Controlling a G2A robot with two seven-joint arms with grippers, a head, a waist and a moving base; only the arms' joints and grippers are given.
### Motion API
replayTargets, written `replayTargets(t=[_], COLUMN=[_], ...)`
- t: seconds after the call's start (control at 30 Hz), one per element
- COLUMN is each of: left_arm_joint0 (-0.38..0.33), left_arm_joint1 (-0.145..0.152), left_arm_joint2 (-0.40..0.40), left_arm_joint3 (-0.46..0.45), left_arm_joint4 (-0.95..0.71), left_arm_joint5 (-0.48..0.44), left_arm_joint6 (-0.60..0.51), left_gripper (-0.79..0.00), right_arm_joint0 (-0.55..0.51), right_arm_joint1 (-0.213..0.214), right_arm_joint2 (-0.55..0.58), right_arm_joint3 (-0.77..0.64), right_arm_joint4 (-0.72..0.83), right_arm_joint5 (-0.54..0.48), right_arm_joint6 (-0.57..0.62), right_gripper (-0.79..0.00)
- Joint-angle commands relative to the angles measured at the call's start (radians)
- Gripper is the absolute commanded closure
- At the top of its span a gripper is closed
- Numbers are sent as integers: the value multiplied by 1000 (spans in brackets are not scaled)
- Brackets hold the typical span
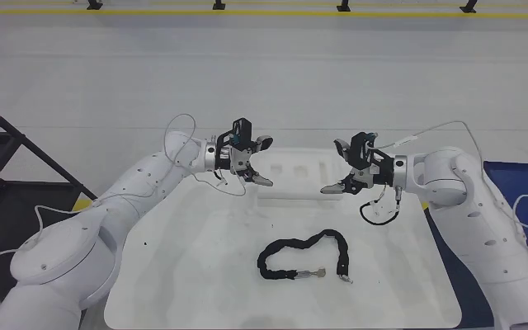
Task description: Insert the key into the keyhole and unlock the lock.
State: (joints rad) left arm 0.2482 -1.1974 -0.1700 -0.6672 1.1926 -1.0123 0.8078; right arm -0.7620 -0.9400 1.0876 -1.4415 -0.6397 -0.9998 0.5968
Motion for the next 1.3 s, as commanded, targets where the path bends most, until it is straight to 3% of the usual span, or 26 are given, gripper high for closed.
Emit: replayTargets(t=[0.0, 0.27, 0.47, 0.63, 1.27], left_arm_joint0=[-19, -94, -121, -123, -123], left_arm_joint1=[19, 90, 118, 129, 129], left_arm_joint2=[0, 0, 0, 0, 0], left_arm_joint3=[-16, -84, -103, -127, -127], left_arm_joint4=[-12, -68, -107, -193, -193], left_arm_joint5=[0, 0, 0, 0, 0], left_arm_joint6=[0, 0, -35, -112, -112], left_gripper=[-785, -785, -785, -785, -784], right_arm_joint0=[40, 137, 188, 205, 205], right_arm_joint1=[-2, 6, 11, 12, 12], right_arm_joint2=[-9, -27, -47, -54, -54], right_arm_joint3=[16, 22, 61, 73, 73], right_arm_joint4=[21, 110, 154, 174, 173], right_arm_joint5=[-12, -13, -13, -13, -13], right_arm_joint6=[9, 87, 109, 94, 94], right_gripper=[-785, -785, -785, -785, -785])
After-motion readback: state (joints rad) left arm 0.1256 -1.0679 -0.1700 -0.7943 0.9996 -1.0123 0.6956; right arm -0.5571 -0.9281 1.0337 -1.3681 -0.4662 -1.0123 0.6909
